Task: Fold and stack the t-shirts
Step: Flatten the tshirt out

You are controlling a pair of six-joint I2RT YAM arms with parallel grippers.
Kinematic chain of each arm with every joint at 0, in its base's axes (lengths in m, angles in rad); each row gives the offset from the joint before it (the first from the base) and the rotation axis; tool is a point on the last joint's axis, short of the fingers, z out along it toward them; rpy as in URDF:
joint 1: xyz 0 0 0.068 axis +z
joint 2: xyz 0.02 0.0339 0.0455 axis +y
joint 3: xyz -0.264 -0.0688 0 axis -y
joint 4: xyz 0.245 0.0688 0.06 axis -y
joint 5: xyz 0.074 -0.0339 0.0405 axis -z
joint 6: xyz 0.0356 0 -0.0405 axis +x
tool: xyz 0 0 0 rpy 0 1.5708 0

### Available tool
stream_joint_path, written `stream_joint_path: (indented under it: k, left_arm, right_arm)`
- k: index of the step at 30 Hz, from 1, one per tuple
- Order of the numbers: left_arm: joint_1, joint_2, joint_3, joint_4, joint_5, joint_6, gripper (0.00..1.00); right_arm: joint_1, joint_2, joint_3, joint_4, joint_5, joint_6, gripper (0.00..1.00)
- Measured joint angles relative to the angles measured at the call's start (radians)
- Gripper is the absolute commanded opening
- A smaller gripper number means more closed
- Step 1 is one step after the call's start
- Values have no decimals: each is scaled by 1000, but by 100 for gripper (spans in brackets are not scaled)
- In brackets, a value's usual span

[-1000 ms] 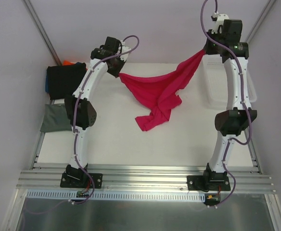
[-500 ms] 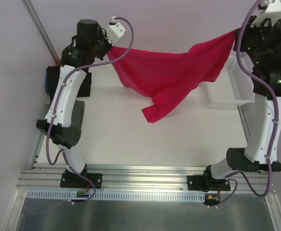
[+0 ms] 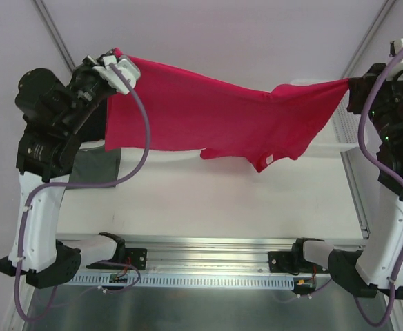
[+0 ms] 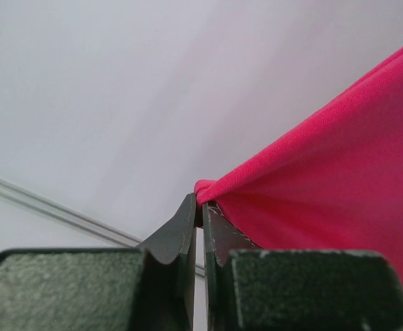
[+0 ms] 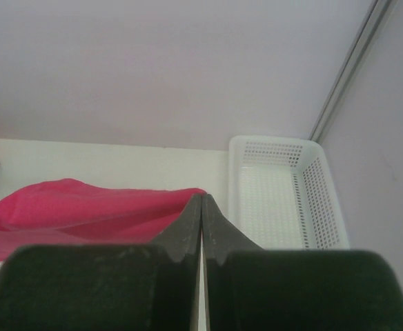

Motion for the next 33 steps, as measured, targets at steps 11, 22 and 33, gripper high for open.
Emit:
stream_joint_path:
  k: [11,22,33]
  left_arm:
    - [39,-333,-311,16,-8,0,0]
    - [54,-230,-409,180,-77,83,0]
    - [127,32,-443,253,-52,86,0]
  right_arm:
    - [-6,-213,55,-59,-93,111,1]
    - [-68,-108,121,-23,-120,136,1]
    - [-112,169,47,-24,-143,101,1]
